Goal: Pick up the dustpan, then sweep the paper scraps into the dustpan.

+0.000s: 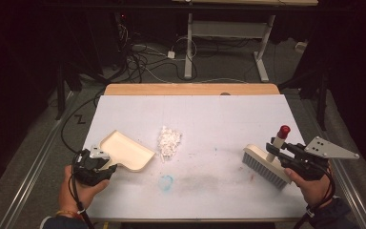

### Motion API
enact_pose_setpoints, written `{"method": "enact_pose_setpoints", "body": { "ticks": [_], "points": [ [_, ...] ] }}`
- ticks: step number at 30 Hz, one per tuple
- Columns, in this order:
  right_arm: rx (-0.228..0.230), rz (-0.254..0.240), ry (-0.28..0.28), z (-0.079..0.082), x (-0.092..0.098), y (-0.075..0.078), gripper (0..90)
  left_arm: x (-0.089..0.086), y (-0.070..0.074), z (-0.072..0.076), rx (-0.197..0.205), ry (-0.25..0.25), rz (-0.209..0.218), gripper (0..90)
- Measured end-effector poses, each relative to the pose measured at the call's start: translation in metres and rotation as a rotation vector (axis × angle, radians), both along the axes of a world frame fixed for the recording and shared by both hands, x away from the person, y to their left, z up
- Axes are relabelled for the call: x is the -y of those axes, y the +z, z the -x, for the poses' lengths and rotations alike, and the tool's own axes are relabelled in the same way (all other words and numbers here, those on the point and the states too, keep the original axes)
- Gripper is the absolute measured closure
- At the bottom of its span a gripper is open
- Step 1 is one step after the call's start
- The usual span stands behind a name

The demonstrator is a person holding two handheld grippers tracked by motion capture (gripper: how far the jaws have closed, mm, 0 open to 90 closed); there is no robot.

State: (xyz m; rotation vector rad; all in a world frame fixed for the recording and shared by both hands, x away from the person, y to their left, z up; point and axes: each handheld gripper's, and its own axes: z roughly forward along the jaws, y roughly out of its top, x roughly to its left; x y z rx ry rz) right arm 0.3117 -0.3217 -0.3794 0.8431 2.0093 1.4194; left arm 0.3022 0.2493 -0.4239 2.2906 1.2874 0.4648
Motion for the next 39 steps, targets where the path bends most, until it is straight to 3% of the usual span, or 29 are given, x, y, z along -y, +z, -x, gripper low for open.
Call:
{"method": "enact_pose_setpoints", "body": {
  "ticks": [4,8,14,22,26,28,29,32,33,34,39],
  "points": [
    [0.022,0.018,-0.016,-0.002,-0.003,-0.001,70.2,0.001,0.0,0.005,-0.018,-0.024,0.003,63.6],
    [0.021,0.014,-0.017,-0.004,-0.004,-0.003,70.2,0.002,-0.002,0.007,-0.045,-0.047,-0.004,63.6],
    [0.024,0.018,-0.027,-0.006,-0.005,-0.002,70.2,0.007,-0.004,0.009,-0.085,-0.108,0.017,63.6],
    [0.057,-0.028,-0.023,-0.022,-0.014,0.007,70.3,0.008,-0.006,0.011,-0.104,-0.129,0.01,63.5],
    [0.062,-0.027,-0.006,-0.039,-0.03,0.008,70.3,0.013,-0.002,0.011,-0.112,-0.161,-0.006,63.5],
    [0.071,-0.03,0.009,-0.055,-0.042,0.009,70.3,0.015,-0.001,0.011,-0.119,-0.181,-0.012,63.5],
    [0.071,-0.03,0.009,-0.055,-0.042,0.009,70.3,0.016,-0.001,0.011,-0.12,-0.186,-0.012,63.5],
    [0.058,-0.053,0.001,-0.082,-0.06,0.011,70.3,0.018,-0.001,0.011,-0.132,-0.197,-0.01,63.5],
    [0.058,-0.053,0.001,-0.082,-0.06,0.011,70.3,0.018,-0.001,0.011,-0.135,-0.202,-0.01,63.5],
    [0.05,-0.06,0.002,-0.094,-0.072,0.013,70.3,0.019,-0.001,0.011,-0.137,-0.2,-0.011,63.4],
    [0.039,-0.037,0.022,-0.117,-0.113,0.013,70.4,0.021,-0.001,0.011,-0.149,-0.216,-0.023,63.4]
  ]
}}
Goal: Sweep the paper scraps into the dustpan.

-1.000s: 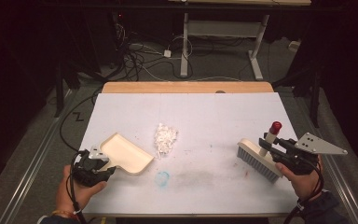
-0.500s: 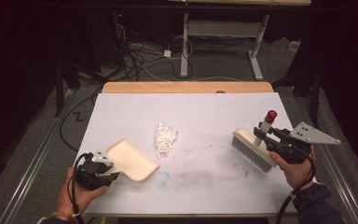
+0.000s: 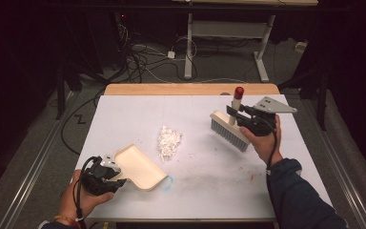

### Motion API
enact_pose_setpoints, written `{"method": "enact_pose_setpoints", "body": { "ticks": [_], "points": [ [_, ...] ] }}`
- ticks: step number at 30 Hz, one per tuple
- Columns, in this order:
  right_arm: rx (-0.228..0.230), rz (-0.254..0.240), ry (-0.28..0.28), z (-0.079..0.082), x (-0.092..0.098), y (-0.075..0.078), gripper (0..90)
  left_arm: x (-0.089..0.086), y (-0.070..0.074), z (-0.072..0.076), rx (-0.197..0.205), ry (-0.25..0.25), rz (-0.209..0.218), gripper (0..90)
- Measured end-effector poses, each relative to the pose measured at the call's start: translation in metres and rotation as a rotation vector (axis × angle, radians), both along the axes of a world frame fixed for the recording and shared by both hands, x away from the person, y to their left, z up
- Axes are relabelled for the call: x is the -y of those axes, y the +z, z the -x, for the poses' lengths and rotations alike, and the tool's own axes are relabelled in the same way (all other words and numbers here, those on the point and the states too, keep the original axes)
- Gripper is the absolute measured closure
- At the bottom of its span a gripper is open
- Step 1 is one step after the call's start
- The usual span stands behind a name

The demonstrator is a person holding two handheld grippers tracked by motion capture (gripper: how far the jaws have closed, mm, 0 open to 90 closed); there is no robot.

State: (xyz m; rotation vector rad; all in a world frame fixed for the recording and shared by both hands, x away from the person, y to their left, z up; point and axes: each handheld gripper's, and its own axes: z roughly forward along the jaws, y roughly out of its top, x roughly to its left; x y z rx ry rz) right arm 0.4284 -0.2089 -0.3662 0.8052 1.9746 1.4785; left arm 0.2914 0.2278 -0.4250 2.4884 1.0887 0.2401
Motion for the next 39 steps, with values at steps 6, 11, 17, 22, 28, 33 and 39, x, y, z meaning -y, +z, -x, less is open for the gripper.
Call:
{"method": "enact_pose_setpoints", "body": {
  "ticks": [6,11,17,22,28,33,39],
  "points": [
    [0.004,0.019,0.019,-0.015,-0.041,-0.004,70.4,0.001,-0.002,-0.001,-0.012,-0.012,0.0,63.5],
    [0.007,0.008,0.015,-0.035,-0.083,-0.007,70.4,0.001,-0.002,0.0,-0.012,-0.012,-0.001,63.4],
    [0.036,0.009,0.015,-0.048,-0.116,-0.009,70.4,0.001,-0.004,0.0,-0.016,-0.008,0.003,63.4],
    [0.062,0.044,0.039,-0.054,-0.13,-0.018,70.4,0.001,-0.006,0.0,-0.02,-0.006,0.004,63.4],
    [0.055,0.032,0.074,-0.053,-0.142,-0.03,70.4,0.001,-0.007,0.0,-0.023,-0.003,0.005,63.4],
    [0.065,0.044,0.151,-0.044,-0.152,-0.033,70.4,0.002,-0.008,-0.001,-0.021,0.002,0.01,63.3],
    [0.12,0.052,0.229,-0.043,-0.156,-0.031,70.4,0.006,-0.007,-0.003,-0.023,-0.001,0.004,63.3]
  ]
}}
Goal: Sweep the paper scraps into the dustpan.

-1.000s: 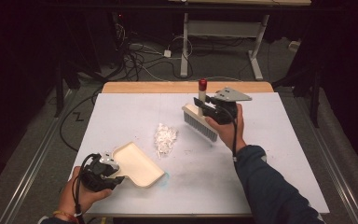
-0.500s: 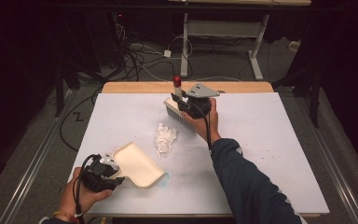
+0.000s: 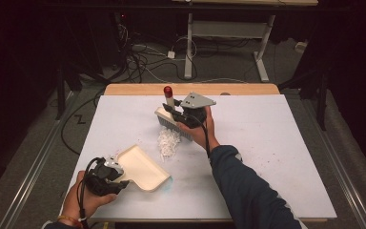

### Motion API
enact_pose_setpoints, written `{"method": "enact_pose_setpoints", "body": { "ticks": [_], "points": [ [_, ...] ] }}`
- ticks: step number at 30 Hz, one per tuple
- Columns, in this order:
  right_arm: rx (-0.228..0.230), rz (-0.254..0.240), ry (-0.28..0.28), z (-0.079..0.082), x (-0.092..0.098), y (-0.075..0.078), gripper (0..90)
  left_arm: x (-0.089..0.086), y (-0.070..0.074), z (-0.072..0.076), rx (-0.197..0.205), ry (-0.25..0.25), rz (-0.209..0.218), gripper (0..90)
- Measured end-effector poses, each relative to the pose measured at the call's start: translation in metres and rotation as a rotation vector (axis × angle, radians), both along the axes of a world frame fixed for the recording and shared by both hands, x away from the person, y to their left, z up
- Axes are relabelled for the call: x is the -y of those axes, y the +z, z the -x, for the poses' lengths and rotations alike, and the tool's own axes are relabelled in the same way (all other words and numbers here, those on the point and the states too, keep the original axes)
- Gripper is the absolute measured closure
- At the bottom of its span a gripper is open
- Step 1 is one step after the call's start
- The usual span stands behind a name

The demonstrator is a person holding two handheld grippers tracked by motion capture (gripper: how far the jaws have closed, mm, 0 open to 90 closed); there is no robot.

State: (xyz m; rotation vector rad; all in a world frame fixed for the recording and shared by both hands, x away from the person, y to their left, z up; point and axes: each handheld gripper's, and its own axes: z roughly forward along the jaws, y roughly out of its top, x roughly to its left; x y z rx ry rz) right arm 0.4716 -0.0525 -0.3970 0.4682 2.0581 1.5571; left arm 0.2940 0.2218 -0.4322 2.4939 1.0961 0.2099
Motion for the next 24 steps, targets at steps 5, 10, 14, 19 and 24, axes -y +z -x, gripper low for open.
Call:
{"method": "enact_pose_setpoints", "body": {
  "ticks": [5,10,14,19,24],
  "points": [
    [0.003,0.024,0.042,-0.001,-0.004,-0.005,70.4,0.0,-0.001,-0.001,-0.001,-0.007,0.004,63.3],
    [-0.041,0.003,0.12,0.006,0.001,-0.009,70.1,0.001,-0.002,-0.002,-0.004,-0.009,0.0,63.3],
    [-0.032,0.03,0.117,0.019,0.001,-0.009,69.8,0.004,-0.003,-0.002,-0.008,-0.001,0.0,63.3],
    [-0.026,0.056,0.128,0.036,-0.001,-0.01,69.4,0.008,-0.002,-0.002,-0.007,0.009,-0.008,63.3],
    [-0.028,0.04,0.161,0.049,-0.001,-0.012,69.2,0.014,-0.003,-0.005,-0.008,0.009,-0.018,63.3]
  ]
}}
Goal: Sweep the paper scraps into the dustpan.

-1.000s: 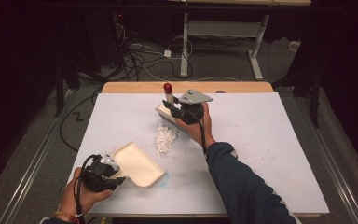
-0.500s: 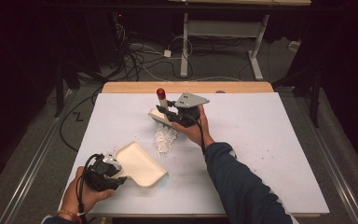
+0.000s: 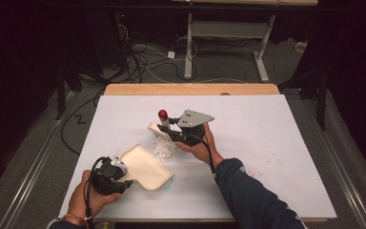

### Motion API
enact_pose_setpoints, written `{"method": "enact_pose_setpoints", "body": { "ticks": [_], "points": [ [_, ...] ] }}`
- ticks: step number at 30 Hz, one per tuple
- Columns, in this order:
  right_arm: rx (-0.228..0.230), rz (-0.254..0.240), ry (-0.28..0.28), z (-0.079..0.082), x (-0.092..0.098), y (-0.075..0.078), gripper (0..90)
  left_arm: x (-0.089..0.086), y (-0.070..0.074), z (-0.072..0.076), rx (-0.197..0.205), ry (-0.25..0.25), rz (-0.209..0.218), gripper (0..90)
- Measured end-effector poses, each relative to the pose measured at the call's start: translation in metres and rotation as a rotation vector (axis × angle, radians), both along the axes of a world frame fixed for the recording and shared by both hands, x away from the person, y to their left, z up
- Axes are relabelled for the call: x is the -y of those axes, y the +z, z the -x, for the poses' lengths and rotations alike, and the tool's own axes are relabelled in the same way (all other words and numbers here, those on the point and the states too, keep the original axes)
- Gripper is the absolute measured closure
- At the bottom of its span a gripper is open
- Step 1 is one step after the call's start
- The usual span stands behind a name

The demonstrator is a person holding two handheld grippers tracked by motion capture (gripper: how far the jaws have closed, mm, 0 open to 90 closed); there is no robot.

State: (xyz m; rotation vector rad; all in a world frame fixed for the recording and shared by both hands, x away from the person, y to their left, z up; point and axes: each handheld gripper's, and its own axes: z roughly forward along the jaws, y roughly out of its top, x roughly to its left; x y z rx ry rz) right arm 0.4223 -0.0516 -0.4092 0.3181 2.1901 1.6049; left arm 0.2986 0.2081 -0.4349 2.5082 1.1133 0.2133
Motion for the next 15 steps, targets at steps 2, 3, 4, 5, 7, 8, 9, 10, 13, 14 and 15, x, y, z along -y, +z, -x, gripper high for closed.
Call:
{"method": "enact_pose_setpoints", "body": {
  "ticks": [2,3,4,5,7,8,9,10,13,14,15],
  "points": [
    [-0.002,-0.002,0.004,0.002,0.0,0.0,69.1,0.001,0.0,-0.001,-0.001,0.001,0.0,63.3],
    [-0.001,0.002,0.009,0.004,0.0,-0.001,69.0,0.001,-0.001,-0.001,-0.005,0.001,-0.004,63.3],
    [-0.004,-0.005,0.015,0.008,-0.001,-0.001,68.9,0.003,-0.002,-0.003,-0.006,0.003,-0.007,63.3],
    [-0.006,-0.005,0.016,0.009,-0.002,-0.001,68.8,0.003,-0.002,-0.003,-0.006,0.003,-0.007,63.3],
    [-0.009,-0.006,0.019,0.014,-0.003,-0.001,68.8,0.005,-0.003,-0.005,-0.011,0.007,-0.007,63.3],
    [-0.008,-0.009,0.024,0.016,-0.004,-0.001,68.8,0.006,-0.003,-0.006,-0.013,0.01,-0.007,63.3],
    [-0.008,-0.009,0.024,0.016,-0.004,-0.001,68.8,0.007,-0.004,-0.007,-0.015,0.011,-0.009,63.3],
    [-0.008,-0.015,0.033,0.019,-0.004,0.0,69.0,0.007,-0.004,-0.008,-0.018,0.013,-0.007,63.3],
    [-0.023,-0.027,0.04,0.031,-0.01,0.002,69.2,0.011,-0.006,-0.011,-0.02,0.012,-0.019,63.3],
    [-0.023,-0.027,0.04,0.031,-0.01,0.002,69.2,0.012,-0.007,-0.011,-0.022,0.012,-0.02,63.3],
    [-0.024,-0.026,0.04,0.034,-0.011,0.002,69.2,0.013,-0.007,-0.012,-0.021,0.013,-0.02,63.3]
  ]
}}
